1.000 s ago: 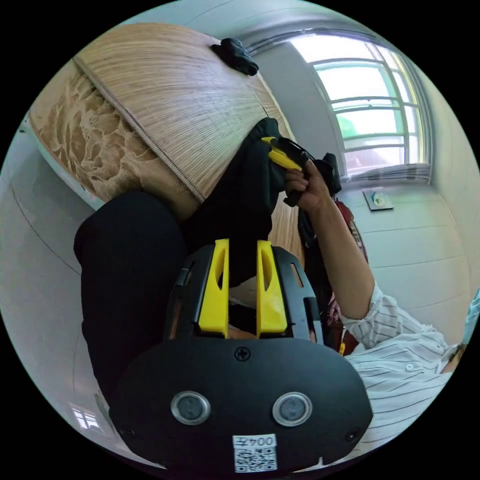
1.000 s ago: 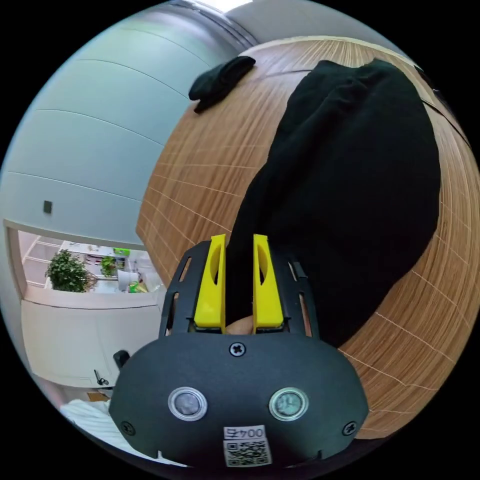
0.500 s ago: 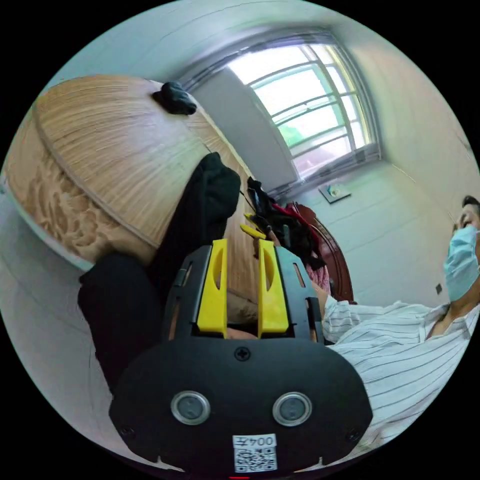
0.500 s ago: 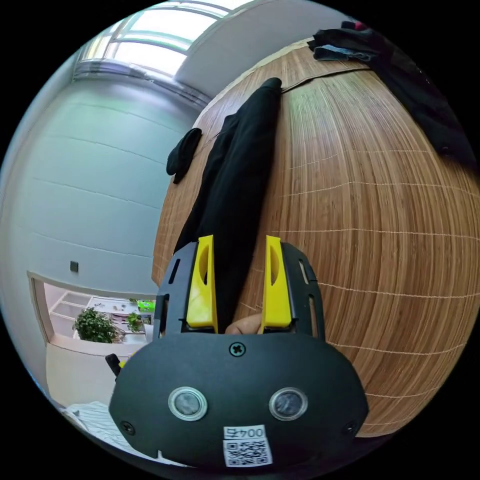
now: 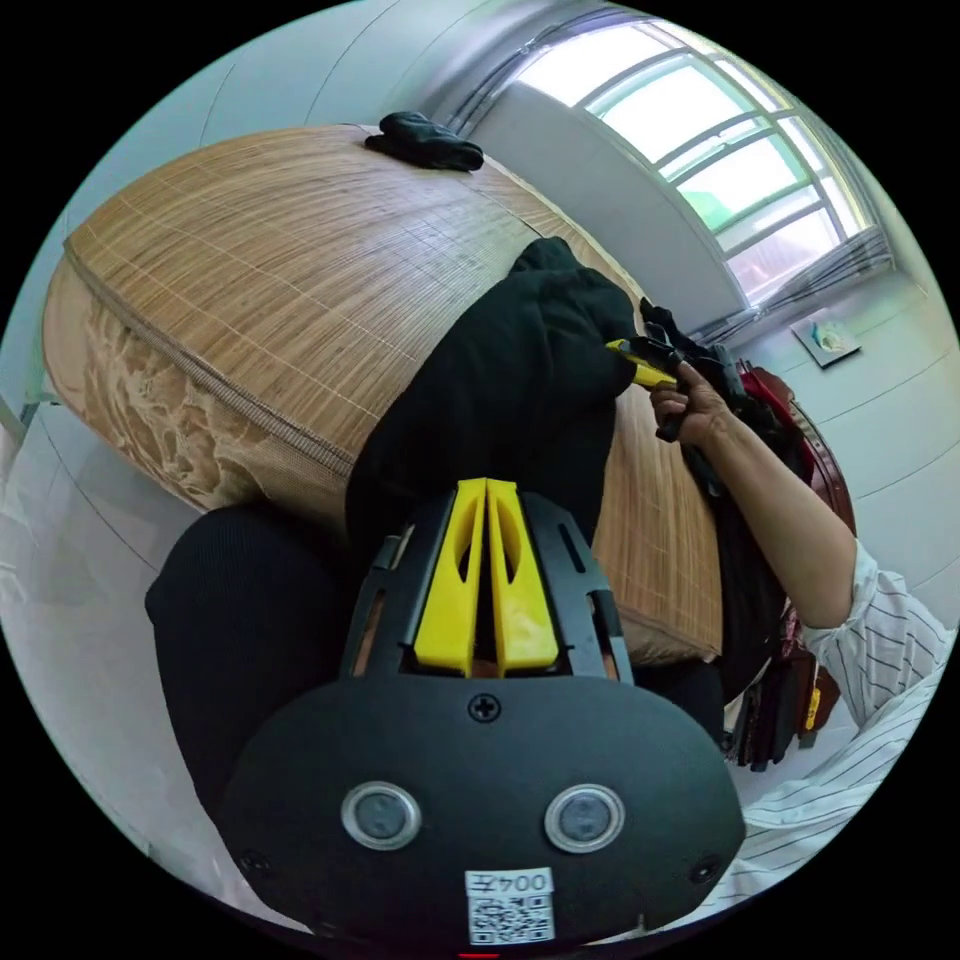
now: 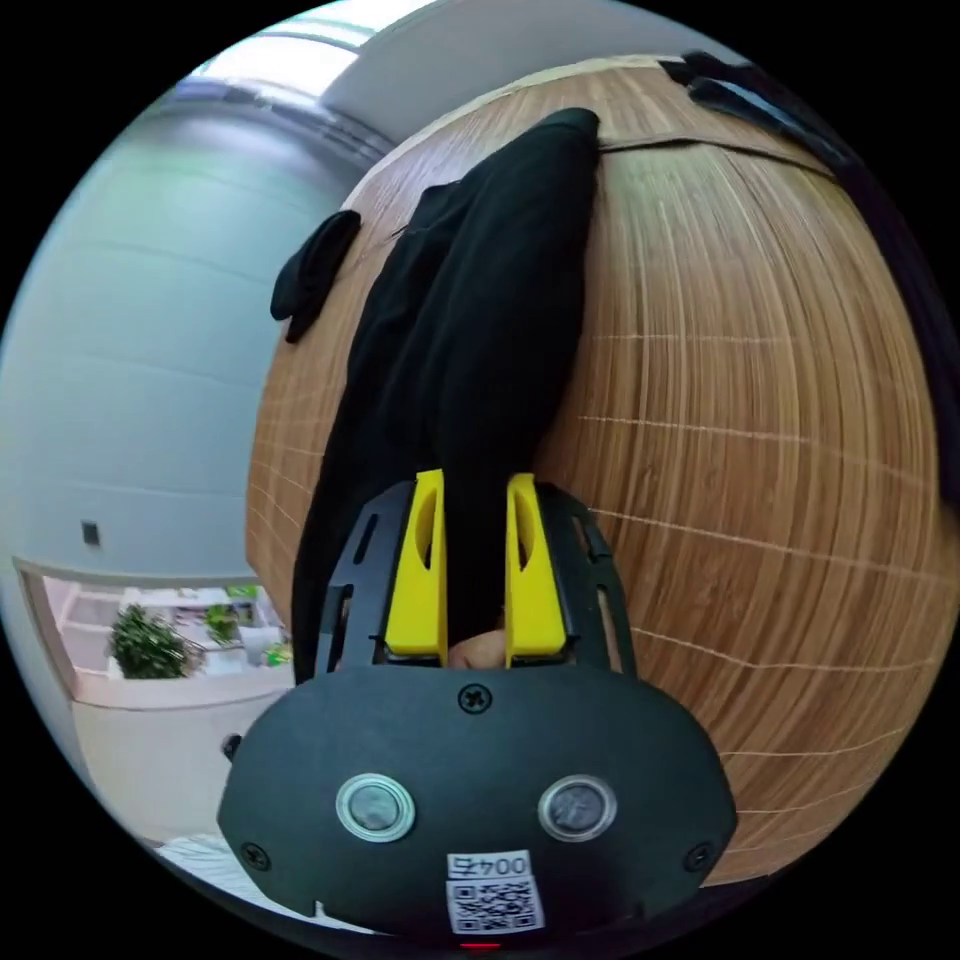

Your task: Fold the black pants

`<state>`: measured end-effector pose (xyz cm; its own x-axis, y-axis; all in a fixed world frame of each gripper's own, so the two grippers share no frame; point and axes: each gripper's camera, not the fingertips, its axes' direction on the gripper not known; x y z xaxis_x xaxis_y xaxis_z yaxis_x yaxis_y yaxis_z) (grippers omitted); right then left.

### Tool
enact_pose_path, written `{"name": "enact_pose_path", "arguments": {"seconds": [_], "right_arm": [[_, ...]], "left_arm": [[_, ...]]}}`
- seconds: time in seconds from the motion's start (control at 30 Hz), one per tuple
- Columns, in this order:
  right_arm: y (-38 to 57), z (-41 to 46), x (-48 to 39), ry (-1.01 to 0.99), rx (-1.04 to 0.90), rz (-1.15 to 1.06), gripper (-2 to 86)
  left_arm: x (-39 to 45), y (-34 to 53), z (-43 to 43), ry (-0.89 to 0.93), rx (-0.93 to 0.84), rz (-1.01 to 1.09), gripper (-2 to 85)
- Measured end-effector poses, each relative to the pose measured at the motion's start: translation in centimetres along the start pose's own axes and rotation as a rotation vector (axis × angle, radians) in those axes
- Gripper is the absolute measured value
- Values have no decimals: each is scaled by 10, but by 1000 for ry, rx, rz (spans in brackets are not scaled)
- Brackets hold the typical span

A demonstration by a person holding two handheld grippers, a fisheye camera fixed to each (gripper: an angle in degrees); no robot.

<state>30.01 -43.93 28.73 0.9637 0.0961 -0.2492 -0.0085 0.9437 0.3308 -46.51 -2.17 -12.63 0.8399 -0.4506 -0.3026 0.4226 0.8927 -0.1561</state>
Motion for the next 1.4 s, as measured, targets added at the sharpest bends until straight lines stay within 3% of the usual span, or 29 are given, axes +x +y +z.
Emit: {"name": "enact_pose_path", "arguments": {"seconds": [0.13,0.23,0.4,0.5,0.57,0.73,0.87,1.0,1.1,1.17,1.27,1.4], "right_arm": [[31,-20,-22,219,44,-167,60],[69,-41,-6,302,59,-159,56],[162,-80,44,256,98,-5,56],[241,-94,48,178,135,97,57],[304,-91,34,116,172,178,60],[376,-72,-17,56,202,146,79],[404,-105,2,16,113,28,94],[438,-161,48,38,160,-27,96],[451,-205,78,177,209,-126,112],[448,-229,101,220,202,-150,134],[440,-253,145,96,246,-12,156],[440,-264,195,-76,316,182,171]], "left_arm": [[31,-15,24,-99,-121,161,8],[59,-16,37,-200,-152,313,6],[95,-28,56,-369,-219,561,4],[110,-41,69,-545,-202,716,3],[110,-52,93,-782,-183,833,2],[110,-87,108,-881,-189,833,1],[110,-106,68,-719,-257,786,3],[93,-108,9,-586,-263,715,8],[76,-104,-40,-329,-248,595,18],[66,-93,-64,10,-239,450,37],[51,-66,-52,357,-278,229,76],[32,-40,-26,416,-250,-27,109]]}}
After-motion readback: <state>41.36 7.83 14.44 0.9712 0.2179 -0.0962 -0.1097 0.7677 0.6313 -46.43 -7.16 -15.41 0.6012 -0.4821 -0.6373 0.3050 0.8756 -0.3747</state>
